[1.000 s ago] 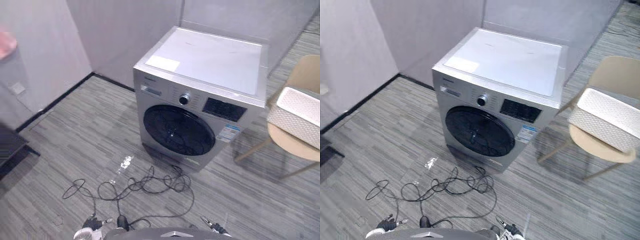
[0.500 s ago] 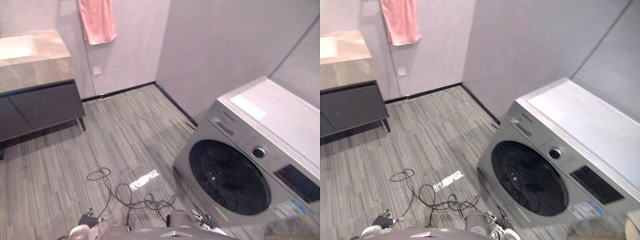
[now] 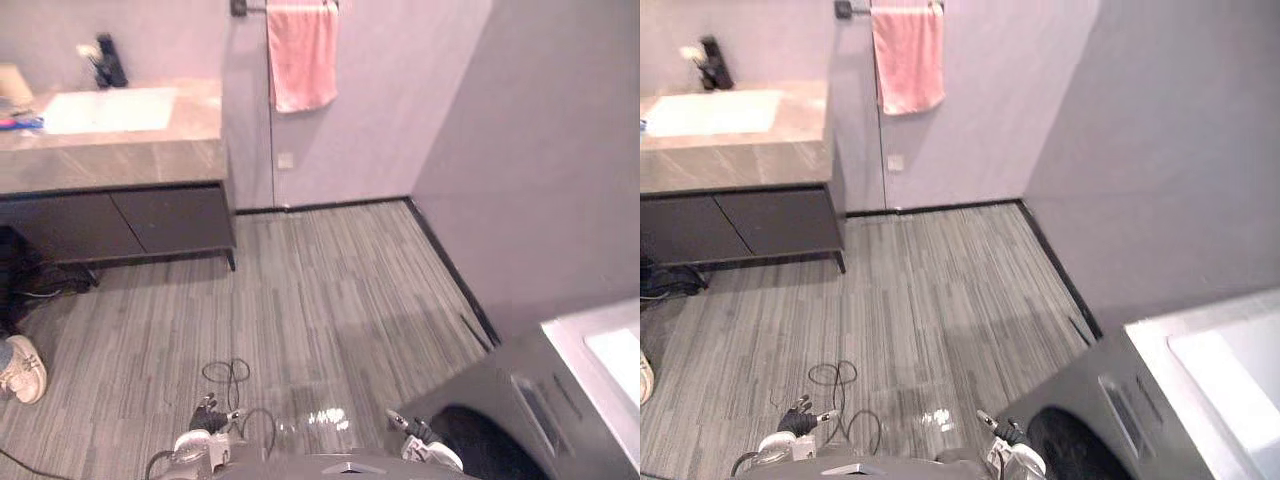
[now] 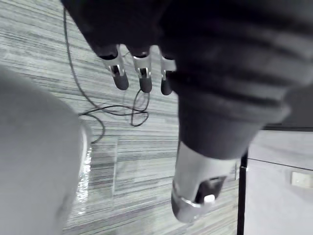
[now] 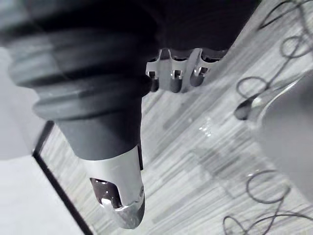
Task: Pick up the laundry basket with both hands and put the clothes into the washing machine.
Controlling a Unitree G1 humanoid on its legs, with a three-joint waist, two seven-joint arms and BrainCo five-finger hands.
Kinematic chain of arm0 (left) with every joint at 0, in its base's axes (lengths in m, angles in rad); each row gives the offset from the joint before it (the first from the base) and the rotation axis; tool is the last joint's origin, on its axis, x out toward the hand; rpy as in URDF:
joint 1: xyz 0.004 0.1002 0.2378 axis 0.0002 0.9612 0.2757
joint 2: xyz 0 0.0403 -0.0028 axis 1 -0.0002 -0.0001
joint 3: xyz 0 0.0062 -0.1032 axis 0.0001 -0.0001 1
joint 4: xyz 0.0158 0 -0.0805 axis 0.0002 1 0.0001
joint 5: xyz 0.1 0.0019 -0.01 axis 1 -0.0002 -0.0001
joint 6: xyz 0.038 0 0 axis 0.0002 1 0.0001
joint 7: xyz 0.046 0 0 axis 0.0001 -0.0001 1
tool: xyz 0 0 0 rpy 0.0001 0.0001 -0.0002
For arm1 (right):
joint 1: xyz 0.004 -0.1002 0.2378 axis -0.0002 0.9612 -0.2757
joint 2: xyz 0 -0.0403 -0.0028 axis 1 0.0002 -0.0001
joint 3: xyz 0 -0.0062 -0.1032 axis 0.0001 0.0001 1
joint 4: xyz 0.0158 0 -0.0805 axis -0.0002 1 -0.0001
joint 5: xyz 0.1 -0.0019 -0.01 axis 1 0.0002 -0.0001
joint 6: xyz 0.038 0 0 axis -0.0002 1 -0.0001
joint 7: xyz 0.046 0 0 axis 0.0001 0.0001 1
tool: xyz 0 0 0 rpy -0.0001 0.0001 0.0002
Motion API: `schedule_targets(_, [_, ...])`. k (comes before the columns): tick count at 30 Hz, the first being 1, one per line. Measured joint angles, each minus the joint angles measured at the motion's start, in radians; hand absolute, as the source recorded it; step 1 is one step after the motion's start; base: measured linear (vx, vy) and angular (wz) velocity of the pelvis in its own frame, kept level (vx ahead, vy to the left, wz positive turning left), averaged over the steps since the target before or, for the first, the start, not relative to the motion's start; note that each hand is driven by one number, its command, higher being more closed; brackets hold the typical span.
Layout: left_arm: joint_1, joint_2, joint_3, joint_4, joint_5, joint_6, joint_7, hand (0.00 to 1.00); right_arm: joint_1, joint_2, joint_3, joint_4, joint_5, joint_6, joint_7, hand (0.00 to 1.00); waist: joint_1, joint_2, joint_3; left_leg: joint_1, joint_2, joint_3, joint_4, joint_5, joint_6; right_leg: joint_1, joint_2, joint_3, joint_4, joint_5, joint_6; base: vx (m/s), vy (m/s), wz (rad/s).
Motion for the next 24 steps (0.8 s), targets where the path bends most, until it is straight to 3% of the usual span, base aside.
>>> schedule_targets(2, [-0.002, 0.0, -0.012, 0.0, 0.001, 0.001, 0.003, 0.0, -0.001, -0.007, -0.045, -0.002, 0.002, -0.005, -0.015, 0.0, -0.002, 0.012, 0.011, -0.006, 0.049, 0.146, -0.089, -0.008, -0.007, 0.066, -0.001, -0.04, -0.038, -0.001, 0.001, 0.21, -0.128, 0.49])
schedule_targets(4, [-0.002, -0.002, -0.035, 0.002, 0.01, 0.003, 0.005, 0.0, 0.0, -0.021, -0.05, -0.005, 0.022, -0.004, -0.018, 0.0, -0.007, 0.026, 0.015, 0.001, 0.002, 0.188, -0.347, 0.051, -0.031, 0.088, 0.002, -0.071, -0.058, -0.015, 0.002, 0.15, -0.019, 0.55])
schedule_targets(5, [-0.002, -0.003, -0.055, 0.007, 0.022, 0.005, 0.004, 0.0, 0.002, -0.028, -0.05, -0.003, 0.026, -0.003, -0.018, 0.0, -0.009, 0.043, 0.028, 0.021, -0.034, 0.189, -0.549, 0.117, 0.003, 0.089, 0.023, -0.076, -0.046, -0.037, 0.013, 0.15, -0.009, 0.66])
schedule_targets(7, [-0.007, 0.023, -0.056, 0.006, 0.024, 0.003, 0.004, 0.0, 0.01, 0.008, -0.044, 0.006, 0.027, 0.002, -0.017, 0.0, -0.011, -0.008, 0.046, 0.09, -0.098, 0.191, -0.705, 0.19, 0.054, 0.085, -0.017, -0.088, -0.036, -0.047, 0.016, 0.1, -0.015, 0.63])
schedule_targets(8, [-0.01, 0.033, -0.05, 0.009, 0.03, 0.003, 0.004, 0.0, 0.027, 0.033, -0.05, 0.005, 0.027, 0.001, -0.017, 0.0, -0.011, -0.029, 0.046, 0.145, -0.135, 0.181, -0.862, 0.256, 0.043, 0.066, -0.045, -0.087, -0.034, -0.048, 0.014, 0.01, 0.009, 0.3])
schedule_targets(9, [-0.01, 0.031, -0.046, 0.012, 0.034, 0.004, 0.004, 0.0, 0.029, 0.036, -0.05, 0.004, 0.027, 0.001, -0.017, 0.0, -0.011, -0.031, 0.043, 0.158, -0.143, 0.177, -0.895, 0.27, 0.041, 0.061, -0.048, -0.087, -0.033, -0.048, 0.013, 0.03, 0.023, 0.17])
schedule_targets(10, [-0.009, 0.029, -0.042, 0.028, 0.04, 0.004, 0.004, 0.0, 0.03, 0.047, -0.046, 0.001, 0.027, 0.0, -0.016, 0.0, -0.01, -0.025, 0.039, 0.221, -0.164, 0.168, -1.05, 0.334, 0.041, 0.054, -0.049, -0.083, -0.031, -0.049, 0.013, -0.01, 0.041, 0.17])
schedule_targets(12, [-0.015, 0.028, -0.044, 0.048, 0.054, 0.006, 0.003, 0.0, 0.027, 0.051, -0.048, -0.006, 0.027, -0.004, -0.014, 0.0, -0.033, -0.019, 0.048, 0.22, -0.169, 0.146, -1.069, 0.339, 0.037, 0.054, -0.048, -0.092, -0.031, -0.051, 0.013, -0.04, 0.04, 0.2])
schedule_targets(14, [-0.016, 0.03, -0.048, 0.055, 0.083, 0.006, -0.001, 0.0, 0.047, 0.051, -0.045, -0.005, 0.022, -0.005, -0.012, 0.0, -0.032, -0.02, 0.043, 0.226, -0.178, 0.124, -1.069, 0.33, 0.025, 0.061, -0.048, -0.082, -0.041, -0.055, 0.014, -0.07, 0.044, 0.04])
schedule_targets(16, [-0.019, 0.031, -0.054, 0.061, 0.1, 0.006, -0.003, 0.0, 0.058, 0.054, -0.041, -0.005, 0.022, -0.003, -0.011, 0.0, -0.037, -0.029, 0.039, 0.223, -0.19, 0.12, -1.069, 0.315, 0.029, 0.065, -0.053, -0.062, -0.058, -0.098, 0.027, -0.07, 0.041, 0.12])
schedule_targets(17, [-0.024, 0.036, -0.058, 0.071, 0.099, 0.006, -0.003, 0.0, 0.066, 0.049, -0.04, -0.004, 0.02, -0.001, -0.012, 0.0, -0.037, -0.031, 0.038, 0.212, -0.198, 0.116, -1.069, 0.306, 0.033, 0.065, -0.061, -0.066, -0.071, -0.15, 0.019, -0.08, 0.021, 0.14])
schedule_targets(24, [-0.028, 0.037, -0.085, 0.087, 0.059, 0.008, -0.003, 0.0, 0.076, 0.039, -0.049, 0.011, 0.016, 0.003, -0.011, 0.0, -0.039, -0.02, 0.031, 0.201, -0.208, 0.098, -1.069, 0.25, 0.055, 0.067, -0.06, -0.068, -0.082, -0.157, 0.054, -0.04, 0.05, 0.14])
